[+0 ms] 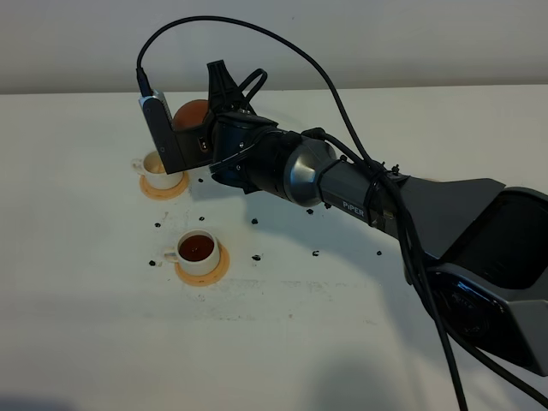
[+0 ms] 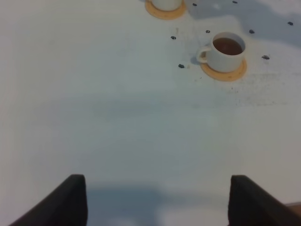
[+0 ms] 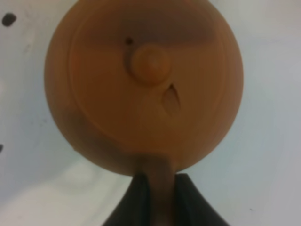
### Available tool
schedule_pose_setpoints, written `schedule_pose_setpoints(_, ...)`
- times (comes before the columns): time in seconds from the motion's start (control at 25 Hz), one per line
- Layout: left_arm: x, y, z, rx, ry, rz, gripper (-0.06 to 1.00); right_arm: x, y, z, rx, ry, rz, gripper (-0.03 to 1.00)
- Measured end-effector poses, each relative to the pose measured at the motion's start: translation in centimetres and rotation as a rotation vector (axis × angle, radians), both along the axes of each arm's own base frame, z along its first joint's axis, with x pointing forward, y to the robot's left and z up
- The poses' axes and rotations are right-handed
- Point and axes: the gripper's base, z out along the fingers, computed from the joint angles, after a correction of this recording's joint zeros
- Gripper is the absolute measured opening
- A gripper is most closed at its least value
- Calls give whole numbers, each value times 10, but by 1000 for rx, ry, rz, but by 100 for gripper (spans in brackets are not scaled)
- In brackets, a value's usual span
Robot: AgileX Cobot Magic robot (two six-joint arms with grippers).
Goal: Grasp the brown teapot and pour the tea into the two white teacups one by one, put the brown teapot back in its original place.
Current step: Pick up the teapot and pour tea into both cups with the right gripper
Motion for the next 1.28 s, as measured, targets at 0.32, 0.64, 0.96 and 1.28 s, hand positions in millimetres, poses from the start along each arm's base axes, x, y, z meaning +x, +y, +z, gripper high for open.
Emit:
schedule_pose_setpoints(0.32, 0, 0, 0, 1, 0, 0, 60, 1, 0, 2, -17, -28, 17, 10)
schedule_pose_setpoints(0.64, 0, 0, 0, 1, 0, 0, 60, 1, 4, 4, -12, -53, 60, 10)
schedule_pose_setpoints(0.96, 0, 0, 0, 1, 0, 0, 60, 2, 4, 5, -22, -72, 73, 10)
schedule_pose_setpoints(1.28, 0, 0, 0, 1, 0, 0, 60, 3, 4, 6, -39, -93, 84, 10)
